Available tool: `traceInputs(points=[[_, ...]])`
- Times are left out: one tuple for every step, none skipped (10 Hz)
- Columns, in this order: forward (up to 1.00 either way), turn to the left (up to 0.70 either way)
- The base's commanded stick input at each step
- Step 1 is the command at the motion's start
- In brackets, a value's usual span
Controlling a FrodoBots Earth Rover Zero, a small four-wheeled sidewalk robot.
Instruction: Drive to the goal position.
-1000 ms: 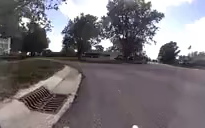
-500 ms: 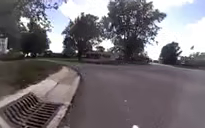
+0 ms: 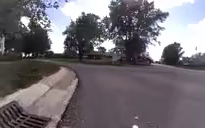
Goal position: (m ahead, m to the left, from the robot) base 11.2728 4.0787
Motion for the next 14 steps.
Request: traceInputs(points=[[0.85, 0.00], [0.85, 0.00], [0.85, 0.00], [0.85, 0.00], [0.85, 0.00], [0.85, 0.00], [0.85, 0.00], [0.85, 0.00], [0.85, 0.00], [0.85, 0.00], [0.85, 0.00], [0.85, 0.00], [0.85, 0.00], [0.85, 0.00]])
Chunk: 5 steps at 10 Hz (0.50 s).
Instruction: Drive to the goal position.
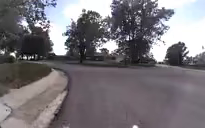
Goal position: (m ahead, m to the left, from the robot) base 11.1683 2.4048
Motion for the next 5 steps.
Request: traceInputs(points=[[0.85, 0.00], [0.85, 0.00], [0.85, 0.00], [0.85, 0.00], [0.85, 0.00]])
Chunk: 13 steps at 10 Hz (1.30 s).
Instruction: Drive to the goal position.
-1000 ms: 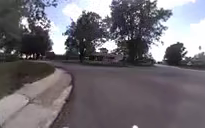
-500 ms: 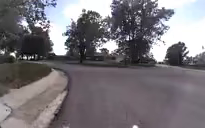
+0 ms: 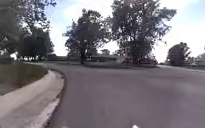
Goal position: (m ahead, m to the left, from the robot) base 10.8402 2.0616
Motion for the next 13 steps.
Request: traceInputs(points=[[0.85, 0.00], [0.85, 0.00], [0.85, 0.06], [0.85, 0.18], [0.85, 0.31], [0.85, 0.27], [0.85, 0.07], [0.85, 0.00], [0.85, 0.00], [0.85, 0.00], [0.85, 0.00], [0.85, 0.00], [0.85, 0.00]])
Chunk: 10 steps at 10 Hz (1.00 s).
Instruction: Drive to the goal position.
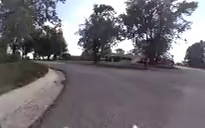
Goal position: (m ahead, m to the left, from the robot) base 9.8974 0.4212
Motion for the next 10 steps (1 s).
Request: traceInputs(points=[[0.85, 0.00], [0.85, 0.00], [0.85, 0.00], [0.85, 0.00], [0.85, 0.00], [0.85, 0.00], [0.85, 0.00], [0.85, 0.00], [0.85, 0.01], [0.85, 0.04]])
